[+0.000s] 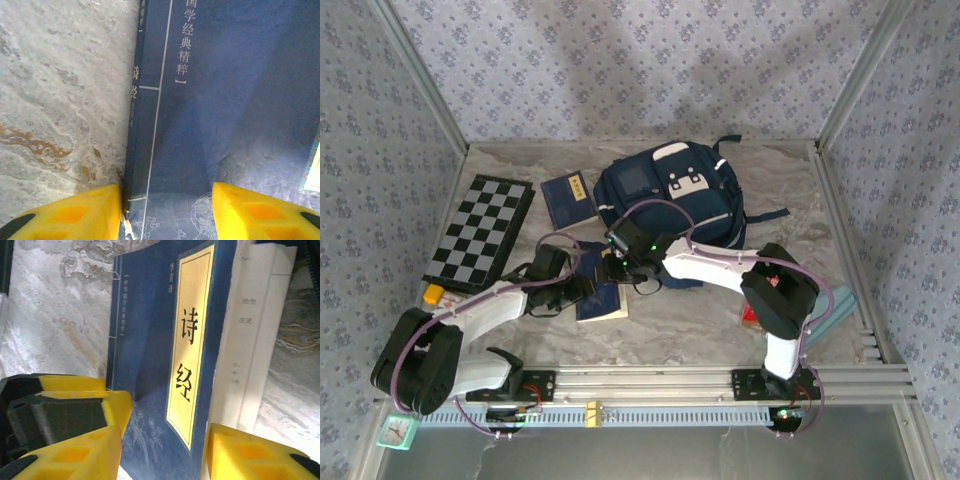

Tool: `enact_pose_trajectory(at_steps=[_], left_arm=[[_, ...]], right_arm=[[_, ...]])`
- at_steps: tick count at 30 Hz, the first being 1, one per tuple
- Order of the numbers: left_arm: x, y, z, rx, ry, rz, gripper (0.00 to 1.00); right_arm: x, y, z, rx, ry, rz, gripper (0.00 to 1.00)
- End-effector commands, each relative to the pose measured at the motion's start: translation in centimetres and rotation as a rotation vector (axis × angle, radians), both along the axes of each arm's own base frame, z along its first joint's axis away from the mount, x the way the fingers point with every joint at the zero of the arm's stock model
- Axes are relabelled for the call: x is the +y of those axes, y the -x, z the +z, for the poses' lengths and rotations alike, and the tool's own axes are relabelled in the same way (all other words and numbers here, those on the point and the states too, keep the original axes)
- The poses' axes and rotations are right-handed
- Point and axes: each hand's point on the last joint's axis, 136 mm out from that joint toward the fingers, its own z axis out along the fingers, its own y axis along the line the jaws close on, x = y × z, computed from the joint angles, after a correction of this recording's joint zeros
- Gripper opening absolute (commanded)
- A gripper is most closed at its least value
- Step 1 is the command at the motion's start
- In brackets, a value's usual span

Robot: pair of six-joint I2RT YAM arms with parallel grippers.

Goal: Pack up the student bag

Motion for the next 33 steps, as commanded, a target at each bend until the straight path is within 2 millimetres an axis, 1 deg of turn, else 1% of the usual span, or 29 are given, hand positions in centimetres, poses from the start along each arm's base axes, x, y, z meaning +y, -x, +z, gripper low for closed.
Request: enact_pose_trajectory(at_steps=[1,4,7,12,17,21,23,28,33], left_arm=[[0.6,0.0,-0.2,0.019,-0.041,0.014,0.51],[0.5,-0.1,0.1,0.014,-0.032,0.013,0.51],[0.5,0.0,0.2,0.011,-0.028,0.012,0.51],[0.5,-0.1,0.7,-0.002,-0.024,0.012,0.51],[0.3,-0.2,1.1,-0.006,-0.014,0.010,0.51],[0.1,-0.3,1.3,-0.013,0.003,0.013,0.51],[0.1,-0.3,1.4,-0.015,0.006,0.016,0.51],[0.3,-0.3,1.7,-0.024,-0.002,0.022,0.51],[0.5,-0.5,2.0,-0.031,-0.010,0.033,0.51]], right_arm=[[0.9,0.7,0.8,0.020,-0.053,0.045,0.44],[1.4,0.9,0.2,0.039,-0.065,0.064,0.40],[1.0,0.8,-0.3,0.030,-0.041,0.059,0.35],[0.3,0.4,-0.3,0.017,-0.028,0.055,0.28],[-0.2,0.1,-1.1,0.010,0.004,0.051,0.26],[0.4,0.1,-2.0,0.033,-0.019,0.062,0.26],[0.6,0.1,-2.4,0.048,-0.020,0.069,0.23],[0.4,0.1,-1.7,0.037,-0.036,0.075,0.16],[0.2,-0.1,-0.2,0.018,-0.057,0.075,0.07]])
